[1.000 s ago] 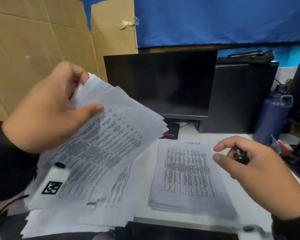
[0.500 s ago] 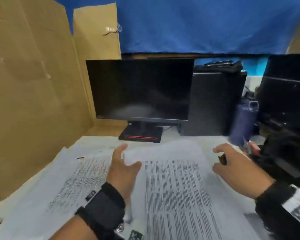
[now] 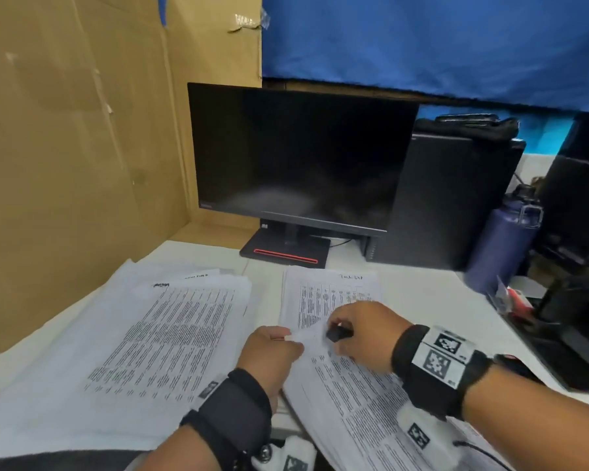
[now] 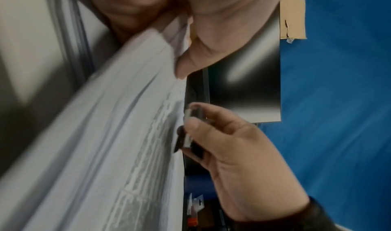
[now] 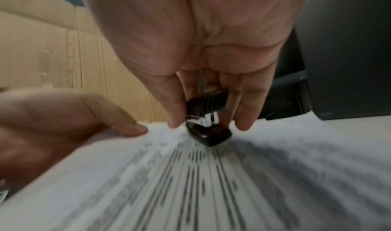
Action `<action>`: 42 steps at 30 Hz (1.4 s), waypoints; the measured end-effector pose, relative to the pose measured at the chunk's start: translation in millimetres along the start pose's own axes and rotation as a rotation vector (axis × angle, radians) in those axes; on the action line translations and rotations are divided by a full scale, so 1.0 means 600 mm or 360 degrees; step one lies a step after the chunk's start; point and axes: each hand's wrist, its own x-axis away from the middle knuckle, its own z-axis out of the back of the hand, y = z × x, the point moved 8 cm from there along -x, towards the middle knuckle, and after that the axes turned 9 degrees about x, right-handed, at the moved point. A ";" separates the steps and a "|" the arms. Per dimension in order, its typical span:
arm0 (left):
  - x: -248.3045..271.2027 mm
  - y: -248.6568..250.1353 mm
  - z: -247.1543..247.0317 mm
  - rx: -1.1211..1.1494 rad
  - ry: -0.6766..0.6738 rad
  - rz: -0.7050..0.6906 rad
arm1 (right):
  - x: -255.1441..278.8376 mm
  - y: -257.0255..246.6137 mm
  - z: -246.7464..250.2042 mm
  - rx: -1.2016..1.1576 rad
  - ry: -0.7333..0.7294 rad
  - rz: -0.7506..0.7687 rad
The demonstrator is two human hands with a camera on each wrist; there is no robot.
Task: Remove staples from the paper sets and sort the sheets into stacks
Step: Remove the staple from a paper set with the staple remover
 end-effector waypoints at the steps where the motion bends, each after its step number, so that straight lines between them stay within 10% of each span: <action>1: -0.002 0.000 -0.004 -0.0075 -0.0053 0.0039 | -0.006 0.000 -0.020 0.0003 -0.0027 -0.0033; 7: -0.002 0.017 -0.022 -0.0805 -0.0378 -0.0052 | -0.018 0.005 -0.058 -0.0023 -0.0029 -0.0078; 14: 0.081 0.005 -0.041 -0.2422 -0.0634 -0.0808 | -0.025 0.012 -0.065 -0.0060 -0.0045 -0.0053; 42: 0.065 -0.007 -0.017 -0.2241 -0.0759 -0.0953 | -0.028 -0.052 -0.059 0.0397 0.0056 -0.0122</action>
